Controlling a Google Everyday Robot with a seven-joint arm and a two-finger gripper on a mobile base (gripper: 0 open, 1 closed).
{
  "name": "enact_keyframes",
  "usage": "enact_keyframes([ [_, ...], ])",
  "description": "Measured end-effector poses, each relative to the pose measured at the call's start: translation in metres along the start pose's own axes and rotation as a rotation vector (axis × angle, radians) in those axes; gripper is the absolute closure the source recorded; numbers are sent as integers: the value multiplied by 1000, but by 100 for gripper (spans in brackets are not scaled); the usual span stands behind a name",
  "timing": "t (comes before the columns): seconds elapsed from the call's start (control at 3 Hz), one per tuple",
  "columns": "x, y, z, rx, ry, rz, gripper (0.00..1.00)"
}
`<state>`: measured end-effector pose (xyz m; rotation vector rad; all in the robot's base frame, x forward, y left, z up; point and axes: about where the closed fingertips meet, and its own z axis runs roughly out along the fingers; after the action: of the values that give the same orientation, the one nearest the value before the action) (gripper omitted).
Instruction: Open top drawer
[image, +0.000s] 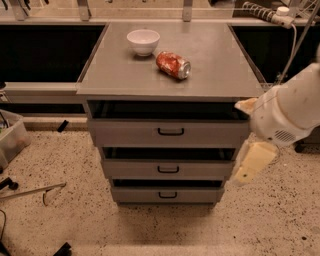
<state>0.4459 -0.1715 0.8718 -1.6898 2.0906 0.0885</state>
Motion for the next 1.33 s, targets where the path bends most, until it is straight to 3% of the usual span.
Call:
enact_keyframes([
  [0.33,-4,7,61,-7,-63,6,0],
  [0.67,-7,0,63,26,-73,7,0],
  [1.0,-7,1,63,24,-72,6,0],
  [1.33,-17,1,87,14,-90,-30,0],
])
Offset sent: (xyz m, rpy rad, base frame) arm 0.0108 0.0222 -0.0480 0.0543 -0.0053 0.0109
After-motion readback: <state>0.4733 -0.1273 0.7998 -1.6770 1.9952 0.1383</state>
